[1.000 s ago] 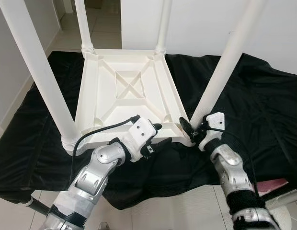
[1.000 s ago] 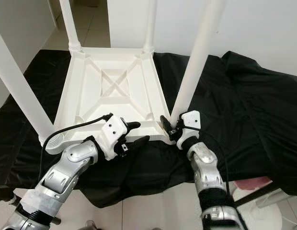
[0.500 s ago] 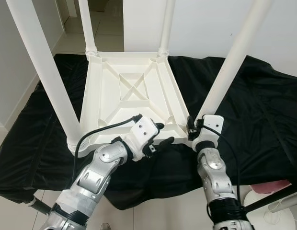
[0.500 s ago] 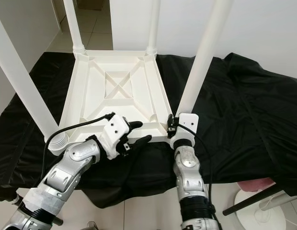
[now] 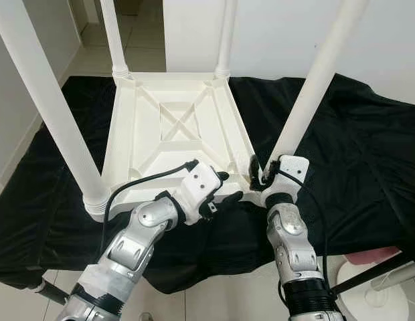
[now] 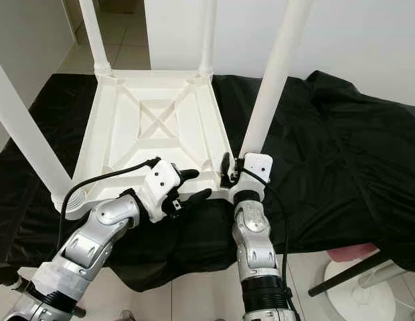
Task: Building children table
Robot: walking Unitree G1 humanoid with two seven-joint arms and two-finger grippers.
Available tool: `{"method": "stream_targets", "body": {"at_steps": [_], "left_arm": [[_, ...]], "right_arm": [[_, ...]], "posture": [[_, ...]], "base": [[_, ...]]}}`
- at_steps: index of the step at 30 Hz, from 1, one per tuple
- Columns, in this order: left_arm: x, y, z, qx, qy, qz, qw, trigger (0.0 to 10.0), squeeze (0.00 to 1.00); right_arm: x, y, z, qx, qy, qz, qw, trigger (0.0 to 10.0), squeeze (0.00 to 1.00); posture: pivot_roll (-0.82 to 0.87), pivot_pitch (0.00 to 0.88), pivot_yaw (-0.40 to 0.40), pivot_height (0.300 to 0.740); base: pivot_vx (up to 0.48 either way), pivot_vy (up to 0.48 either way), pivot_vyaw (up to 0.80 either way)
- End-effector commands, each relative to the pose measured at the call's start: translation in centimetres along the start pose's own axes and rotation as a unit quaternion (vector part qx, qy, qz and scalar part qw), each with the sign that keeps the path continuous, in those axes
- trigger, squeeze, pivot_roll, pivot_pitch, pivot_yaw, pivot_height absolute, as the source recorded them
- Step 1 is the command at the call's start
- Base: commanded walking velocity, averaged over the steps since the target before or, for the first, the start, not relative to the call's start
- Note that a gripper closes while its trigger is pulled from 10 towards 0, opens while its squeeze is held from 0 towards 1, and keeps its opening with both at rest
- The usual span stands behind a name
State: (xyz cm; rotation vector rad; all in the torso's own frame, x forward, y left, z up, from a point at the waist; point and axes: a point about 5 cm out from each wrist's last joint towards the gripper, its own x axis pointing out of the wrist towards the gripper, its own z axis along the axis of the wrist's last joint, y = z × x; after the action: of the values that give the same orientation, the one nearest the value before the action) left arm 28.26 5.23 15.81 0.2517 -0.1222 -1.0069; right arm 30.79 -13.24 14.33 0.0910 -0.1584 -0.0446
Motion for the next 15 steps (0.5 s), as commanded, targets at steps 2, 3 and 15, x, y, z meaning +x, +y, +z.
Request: {"method": "stream_targets", "body": {"at_steps": [2, 3, 15], "left_arm": [[-0.1, -0.1, 0.0, -0.002, 0.0, -0.022, 1.0, 10.0, 0.0], [-0.1, 0.0, 0.1, -0.001, 0.0, -0.021, 1.0, 10.0, 0.0], [-0.1, 0.3, 0.3, 0.002, -0.001, -0.019, 1.0, 10.0, 0.0]], "right_arm": [[-0.1, -1.2, 0.3, -0.01, -0.002, 0.017, 1.0, 10.0, 1.0], [-0.2, -1.5, 0.3, -0.014, -0.002, 0.027, 1.0, 10.0, 1.0], [-0.7, -3.5, 0.5, -0.073, 0.005, 0.182, 0.98, 10.0, 0.0]], "posture": [[-0.05, 0.032, -0.046, 0.74], [-0.05, 0.032, -0.046, 0.74], [-0.05, 0.039, -0.037, 0.74]], "base": [[0.0, 0.0, 0.0], [0.0, 0.0, 0.0], [0.0, 0.0, 0.0]]}}
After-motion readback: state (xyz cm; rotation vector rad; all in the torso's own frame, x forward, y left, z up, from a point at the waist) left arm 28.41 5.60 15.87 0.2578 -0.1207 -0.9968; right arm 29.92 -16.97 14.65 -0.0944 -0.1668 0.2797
